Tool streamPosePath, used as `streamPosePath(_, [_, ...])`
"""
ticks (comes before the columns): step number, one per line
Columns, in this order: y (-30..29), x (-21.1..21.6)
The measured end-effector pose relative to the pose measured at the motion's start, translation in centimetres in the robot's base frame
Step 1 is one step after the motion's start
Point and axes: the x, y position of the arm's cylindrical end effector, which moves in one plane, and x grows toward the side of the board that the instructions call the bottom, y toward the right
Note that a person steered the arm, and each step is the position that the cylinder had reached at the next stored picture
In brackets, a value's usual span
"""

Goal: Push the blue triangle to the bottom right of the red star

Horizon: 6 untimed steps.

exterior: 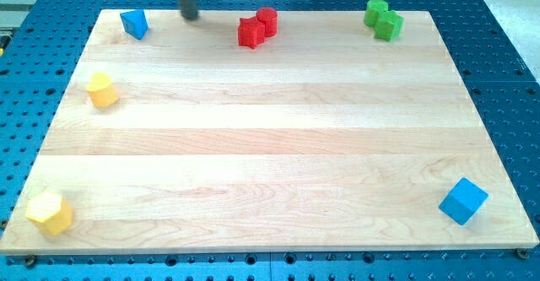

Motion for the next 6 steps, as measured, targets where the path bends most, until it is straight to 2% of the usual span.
streamPosePath(1, [-6.7,0.8])
streamPosePath(2, [-6.0,7.2])
streamPosePath(3, [3.1,15.1])
streamPosePath(4, [2.2,17.2])
streamPosePath(6, [7.0,15.4])
